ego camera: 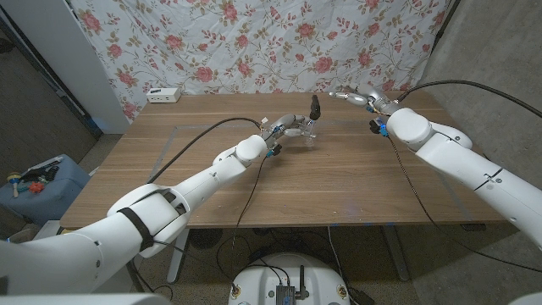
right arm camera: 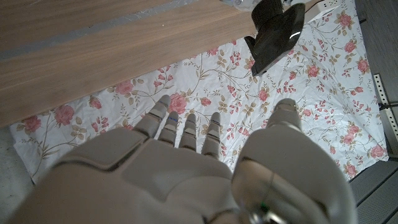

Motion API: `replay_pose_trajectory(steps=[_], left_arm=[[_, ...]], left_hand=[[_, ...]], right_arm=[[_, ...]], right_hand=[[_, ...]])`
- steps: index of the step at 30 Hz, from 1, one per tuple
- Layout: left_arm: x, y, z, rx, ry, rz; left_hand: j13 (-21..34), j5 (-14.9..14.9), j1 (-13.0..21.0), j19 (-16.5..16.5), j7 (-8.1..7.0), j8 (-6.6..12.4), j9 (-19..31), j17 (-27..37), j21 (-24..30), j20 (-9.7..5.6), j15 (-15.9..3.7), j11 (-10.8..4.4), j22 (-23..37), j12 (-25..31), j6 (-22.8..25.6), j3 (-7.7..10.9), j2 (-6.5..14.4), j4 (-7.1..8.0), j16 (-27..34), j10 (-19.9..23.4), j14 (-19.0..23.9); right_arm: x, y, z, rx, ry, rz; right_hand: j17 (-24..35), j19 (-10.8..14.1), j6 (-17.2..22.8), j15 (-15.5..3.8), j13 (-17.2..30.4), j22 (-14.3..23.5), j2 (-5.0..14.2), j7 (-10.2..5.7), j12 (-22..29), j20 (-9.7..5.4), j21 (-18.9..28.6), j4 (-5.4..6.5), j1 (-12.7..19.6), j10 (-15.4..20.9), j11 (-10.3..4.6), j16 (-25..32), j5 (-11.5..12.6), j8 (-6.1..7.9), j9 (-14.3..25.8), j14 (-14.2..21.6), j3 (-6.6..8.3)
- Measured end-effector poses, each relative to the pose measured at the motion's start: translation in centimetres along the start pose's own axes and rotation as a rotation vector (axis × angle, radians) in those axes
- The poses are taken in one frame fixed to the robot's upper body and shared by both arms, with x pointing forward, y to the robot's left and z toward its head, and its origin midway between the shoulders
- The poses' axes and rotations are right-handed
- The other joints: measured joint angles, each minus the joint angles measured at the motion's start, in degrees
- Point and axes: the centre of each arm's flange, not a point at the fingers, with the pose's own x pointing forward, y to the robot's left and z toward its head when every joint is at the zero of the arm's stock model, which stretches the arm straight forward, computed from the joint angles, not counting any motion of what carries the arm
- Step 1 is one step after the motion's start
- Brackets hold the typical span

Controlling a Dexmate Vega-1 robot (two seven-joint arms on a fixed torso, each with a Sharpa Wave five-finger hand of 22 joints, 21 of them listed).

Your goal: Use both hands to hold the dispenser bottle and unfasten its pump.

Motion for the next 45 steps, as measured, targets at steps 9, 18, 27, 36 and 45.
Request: replay_pose_trajectory(steps=[9,18,27,36,45], left_arm=[[0.1,-0.1,0.1,0.006,0.002,-0.001],[0.2,-0.2,0.1,0.010,0.003,-0.005],[0.2,-0.4,0.3,0.013,0.001,-0.008],[0.2,-0.6,0.4,0.015,0.001,-0.009],[0.1,-0.6,0.3,0.016,0.003,-0.009]], left_hand=[[0.0,0.0,0.0,0.0,0.00,0.06,0.0,0.0,0.0,0.00,-0.08,0.02,0.0,0.0,0.0,0.18,0.0,-0.18,-0.3,0.0,0.1],[0.0,-0.2,0.0,0.0,0.23,0.05,0.0,0.3,0.0,0.00,0.02,0.32,0.0,0.0,0.2,0.18,0.0,-0.18,-0.4,0.3,0.2],[0.0,0.0,0.0,0.0,0.31,-0.01,0.0,0.3,0.0,0.00,0.03,0.32,0.0,-0.2,0.3,0.41,0.0,-0.41,-0.4,0.3,0.2],[0.0,0.0,0.0,0.0,0.31,0.23,0.0,0.2,0.0,0.00,-0.10,0.32,0.0,-0.3,0.3,0.40,0.0,-0.40,-0.6,0.3,0.3],[0.0,0.0,0.0,0.0,0.31,0.23,0.0,0.2,0.0,0.00,0.10,0.33,0.0,-0.5,0.3,0.40,0.0,-0.40,-0.7,0.3,0.5]], right_arm=[[-0.2,0.1,0.9,-0.035,0.010,0.026],[-0.1,0.5,2.5,-0.089,0.007,0.053],[-0.1,1.1,3.6,-0.186,0.039,0.072],[-0.1,1.5,4.8,-0.251,0.056,0.085],[0.2,2.0,5.8,-0.320,0.088,0.091]], right_hand=[[0.0,-1.6,1.2,2.76,0.3,0.0,-1.12,-0.72,-0.2,4.48,0.0,-1.18,1.1,-2.2,0.50,-0.3,0.0,0.71,0.3,-2.2,0.70],[0.0,-2.8,2.4,4.37,0.3,0.0,-1.49,-0.13,-0.4,5.70,0.0,-1.65,2.2,-3.9,1.02,-0.7,0.3,1.15,0.5,-3.8,1.16],[0.0,-3.3,4.0,4.34,0.3,0.0,-1.42,0.69,-0.4,5.76,0.0,-2.32,3.6,-4.4,1.12,-0.7,0.8,1.81,0.7,-4.4,1.84],[0.0,-3.6,4.6,4.58,0.3,0.0,-1.69,1.31,-0.4,5.45,0.0,-2.43,4.1,-4.7,1.42,-0.7,1.1,1.96,0.8,-4.6,2.44],[0.0,-3.6,5.0,4.76,0.3,0.0,-1.89,1.72,-0.4,5.45,0.0,-2.43,4.6,-5.0,1.73,-0.4,1.2,2.22,1.1,-4.8,2.44]])
